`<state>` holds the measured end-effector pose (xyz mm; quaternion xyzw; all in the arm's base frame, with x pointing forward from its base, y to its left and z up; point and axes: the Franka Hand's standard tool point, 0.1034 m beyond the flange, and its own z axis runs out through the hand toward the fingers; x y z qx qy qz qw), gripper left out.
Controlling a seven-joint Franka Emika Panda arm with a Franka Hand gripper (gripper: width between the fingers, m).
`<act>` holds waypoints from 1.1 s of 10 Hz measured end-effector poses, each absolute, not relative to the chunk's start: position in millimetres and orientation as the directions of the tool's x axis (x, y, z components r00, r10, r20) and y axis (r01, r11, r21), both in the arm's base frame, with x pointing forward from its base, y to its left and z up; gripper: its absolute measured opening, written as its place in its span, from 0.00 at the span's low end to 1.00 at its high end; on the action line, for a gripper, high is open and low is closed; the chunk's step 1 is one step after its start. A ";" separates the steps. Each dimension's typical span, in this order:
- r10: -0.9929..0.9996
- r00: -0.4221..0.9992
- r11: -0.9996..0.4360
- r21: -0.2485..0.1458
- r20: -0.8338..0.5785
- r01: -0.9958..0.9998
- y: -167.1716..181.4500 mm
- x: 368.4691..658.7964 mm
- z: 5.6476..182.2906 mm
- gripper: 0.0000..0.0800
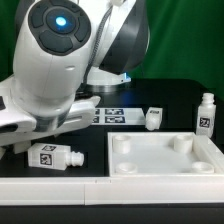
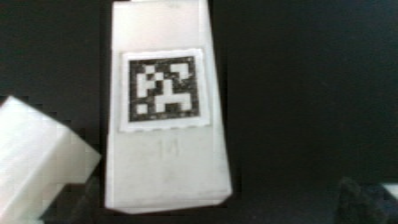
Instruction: Assemble one leg
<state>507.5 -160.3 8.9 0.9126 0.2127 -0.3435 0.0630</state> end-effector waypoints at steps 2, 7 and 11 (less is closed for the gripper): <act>0.346 0.673 -0.901 -0.032 -0.653 0.432 -160.2 506.9 7.9 0.81; 0.346 0.673 -0.901 -0.032 -0.654 0.433 -160.1 506.7 7.5 0.45; 0.346 0.673 -0.901 -0.032 -0.654 0.433 -160.1 506.6 7.4 0.01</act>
Offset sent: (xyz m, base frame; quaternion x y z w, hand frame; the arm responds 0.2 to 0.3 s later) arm 0.0000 0.0000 0.0000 0.0000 0.0000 0.0000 1.0000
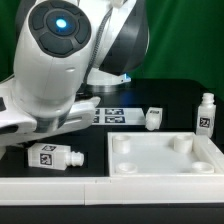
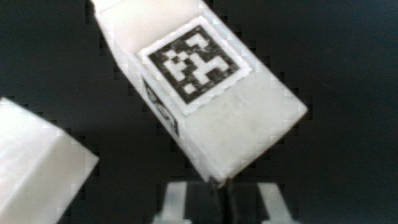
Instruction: Assemble one leg
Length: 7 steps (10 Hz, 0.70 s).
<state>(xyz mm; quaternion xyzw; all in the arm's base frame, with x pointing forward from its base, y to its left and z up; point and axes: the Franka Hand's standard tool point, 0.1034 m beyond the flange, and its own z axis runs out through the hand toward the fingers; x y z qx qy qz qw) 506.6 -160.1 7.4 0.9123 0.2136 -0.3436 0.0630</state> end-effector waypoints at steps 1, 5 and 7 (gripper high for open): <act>0.346 0.673 -0.901 -0.032 -0.654 0.433 -160.1 506.6 7.4 0.01; 0.374 0.658 -0.887 -0.045 -0.653 0.460 -155.8 507.3 25.5 0.01; 0.432 0.645 -0.851 -0.048 -0.631 0.523 -144.1 500.7 33.6 0.20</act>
Offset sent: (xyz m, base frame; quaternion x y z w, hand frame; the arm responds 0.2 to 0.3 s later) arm -0.0034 -0.0016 0.0314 -0.0178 -0.0467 -0.0119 0.9987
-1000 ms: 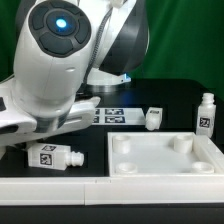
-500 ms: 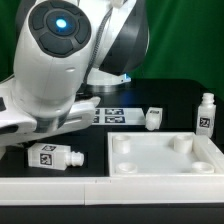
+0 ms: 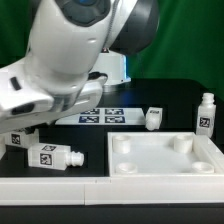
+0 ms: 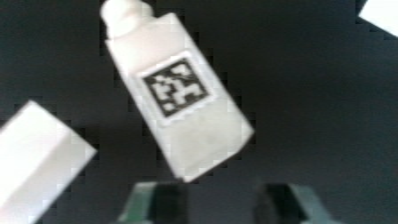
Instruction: Assemble one leg
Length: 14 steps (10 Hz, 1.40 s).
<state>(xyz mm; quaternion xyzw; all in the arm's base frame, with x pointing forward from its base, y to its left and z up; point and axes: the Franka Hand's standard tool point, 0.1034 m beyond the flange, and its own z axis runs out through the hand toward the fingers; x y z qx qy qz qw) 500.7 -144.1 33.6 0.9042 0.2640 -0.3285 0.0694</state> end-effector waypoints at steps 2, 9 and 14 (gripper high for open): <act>0.408 0.665 -0.869 -0.042 -0.626 0.493 -147.7 497.8 31.0 0.60; 0.592 0.559 -0.743 -0.125 -0.581 0.657 -157.8 481.0 12.1 0.81; 0.595 0.569 -0.745 -0.124 -0.567 0.656 -159.9 476.2 7.5 0.81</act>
Offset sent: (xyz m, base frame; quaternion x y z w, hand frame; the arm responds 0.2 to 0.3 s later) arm 0.0000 0.0000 0.0000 0.0000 0.0000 0.0000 1.0000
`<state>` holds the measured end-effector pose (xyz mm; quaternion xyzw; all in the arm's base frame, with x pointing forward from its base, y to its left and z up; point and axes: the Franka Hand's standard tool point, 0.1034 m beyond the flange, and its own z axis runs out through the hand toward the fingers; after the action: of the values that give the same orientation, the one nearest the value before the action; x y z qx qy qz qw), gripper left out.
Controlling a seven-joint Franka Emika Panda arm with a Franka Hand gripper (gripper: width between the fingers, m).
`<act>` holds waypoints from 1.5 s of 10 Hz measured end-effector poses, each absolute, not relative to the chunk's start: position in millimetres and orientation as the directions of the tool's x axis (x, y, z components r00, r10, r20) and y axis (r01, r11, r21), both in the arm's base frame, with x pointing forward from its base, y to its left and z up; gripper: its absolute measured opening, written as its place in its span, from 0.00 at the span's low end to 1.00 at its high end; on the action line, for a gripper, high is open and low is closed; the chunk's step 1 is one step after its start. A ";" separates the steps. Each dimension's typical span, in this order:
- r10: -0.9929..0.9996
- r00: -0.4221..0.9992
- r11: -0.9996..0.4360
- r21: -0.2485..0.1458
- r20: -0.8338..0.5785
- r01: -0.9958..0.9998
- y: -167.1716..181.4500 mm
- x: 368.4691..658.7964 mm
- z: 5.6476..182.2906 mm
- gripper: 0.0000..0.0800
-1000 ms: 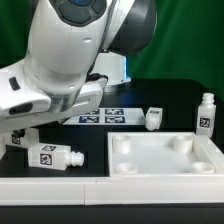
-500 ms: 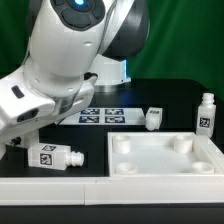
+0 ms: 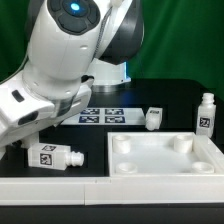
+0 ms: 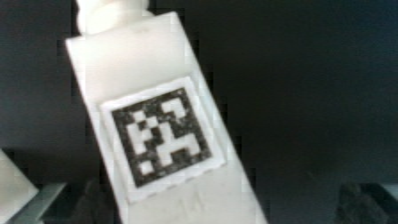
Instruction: Assemble one leg
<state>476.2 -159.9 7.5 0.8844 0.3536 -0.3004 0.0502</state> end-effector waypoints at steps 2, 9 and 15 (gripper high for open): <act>0.593 0.575 -0.747 -0.119 -0.564 0.654 -162.1 476.3 7.1 0.53; 0.341 0.754 -0.894 0.054 -0.562 0.444 -144.7 480.0 9.3 0.40; 0.234 0.783 -0.930 0.101 -0.576 0.353 -128.4 480.6 6.7 0.40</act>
Offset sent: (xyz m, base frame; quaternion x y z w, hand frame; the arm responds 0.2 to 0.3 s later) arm 0.0000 0.0000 0.0000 0.0000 0.0000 0.0000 1.0000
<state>480.6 -128.4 6.7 0.9386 0.1564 -0.2899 0.1023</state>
